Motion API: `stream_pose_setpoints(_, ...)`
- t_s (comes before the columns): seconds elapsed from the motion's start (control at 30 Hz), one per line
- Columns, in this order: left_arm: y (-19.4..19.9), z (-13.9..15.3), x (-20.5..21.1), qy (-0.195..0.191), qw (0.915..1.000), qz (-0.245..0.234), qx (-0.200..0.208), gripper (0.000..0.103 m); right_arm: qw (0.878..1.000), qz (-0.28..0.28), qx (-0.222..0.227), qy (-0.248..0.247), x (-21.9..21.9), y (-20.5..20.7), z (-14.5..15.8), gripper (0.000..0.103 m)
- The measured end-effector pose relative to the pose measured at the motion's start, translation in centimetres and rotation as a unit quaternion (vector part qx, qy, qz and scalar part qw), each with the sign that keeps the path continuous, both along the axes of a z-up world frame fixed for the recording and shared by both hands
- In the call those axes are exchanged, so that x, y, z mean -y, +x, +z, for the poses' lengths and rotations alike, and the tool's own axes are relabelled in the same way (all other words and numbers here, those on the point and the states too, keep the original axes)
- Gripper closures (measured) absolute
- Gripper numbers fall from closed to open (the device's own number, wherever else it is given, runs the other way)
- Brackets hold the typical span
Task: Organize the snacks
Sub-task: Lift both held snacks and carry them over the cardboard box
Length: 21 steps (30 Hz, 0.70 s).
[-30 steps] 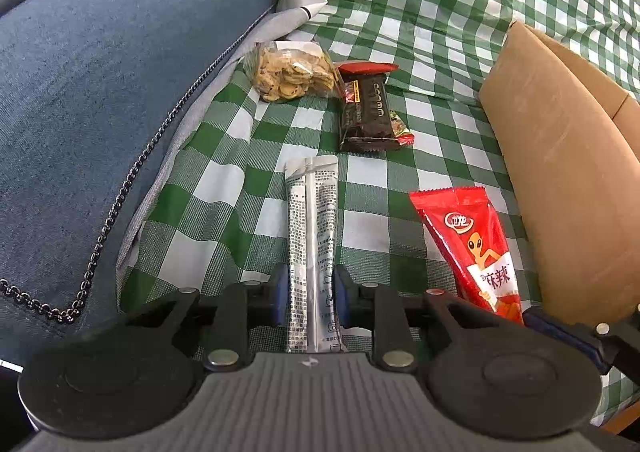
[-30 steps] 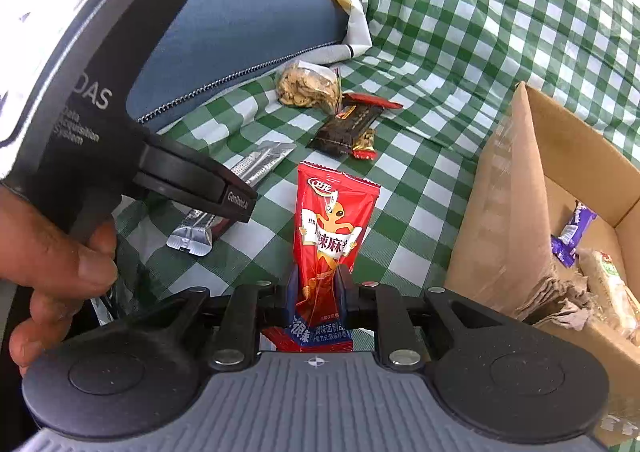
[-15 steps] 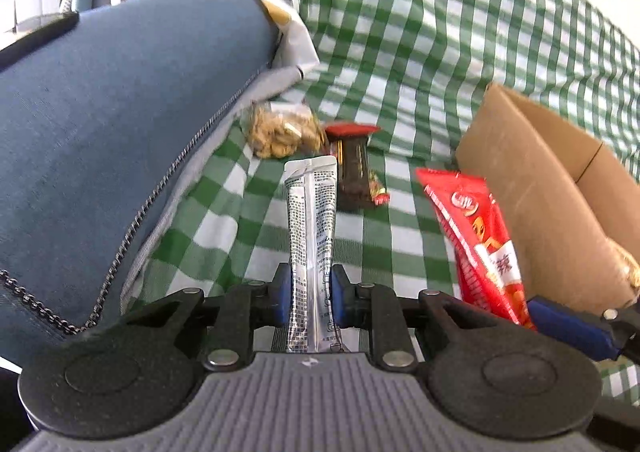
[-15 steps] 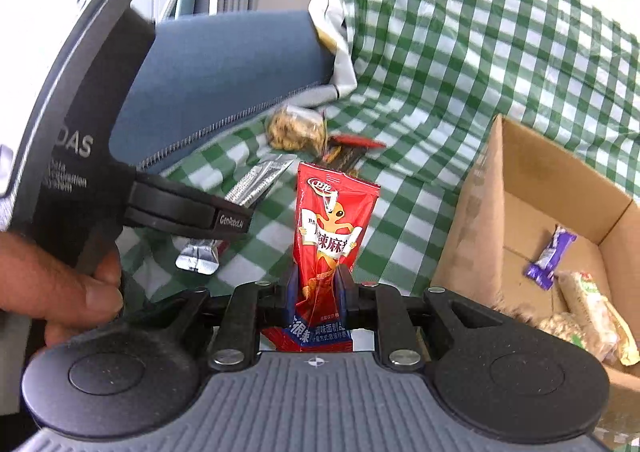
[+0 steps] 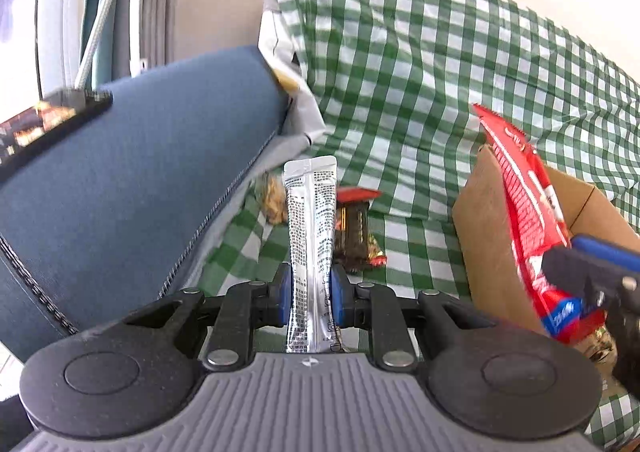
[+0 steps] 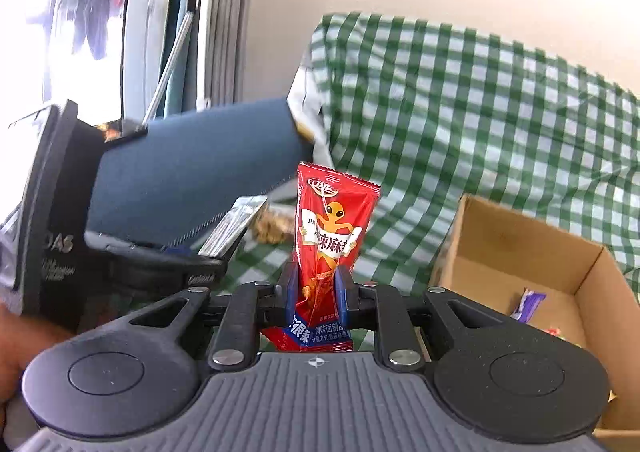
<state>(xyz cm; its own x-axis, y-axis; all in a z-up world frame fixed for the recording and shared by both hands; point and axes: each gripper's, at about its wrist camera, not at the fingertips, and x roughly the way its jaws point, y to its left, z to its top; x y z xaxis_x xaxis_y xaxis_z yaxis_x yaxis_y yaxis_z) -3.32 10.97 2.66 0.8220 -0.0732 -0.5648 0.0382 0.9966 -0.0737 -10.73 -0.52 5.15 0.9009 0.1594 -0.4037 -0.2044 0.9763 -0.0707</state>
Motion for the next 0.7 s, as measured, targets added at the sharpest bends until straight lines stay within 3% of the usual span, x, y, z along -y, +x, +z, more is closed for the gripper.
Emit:
stream_pose_setpoints(0.33, 0.1, 3.1, 2.7, 0.006, 0.9997, -0.009, 0.024, 0.081, 0.996, -0.056, 0.038, 0.05, 4.5, 1.0, 1.1, 0.082)
stream_pose_setpoints(0.7, 0.4, 6.2, 9.1, 0.012, 0.9965, -0.054, 0.063, 0.081, 0.98, -0.15, 0.056, 0.117, 11.1, 1.9, 1.8, 0.082)
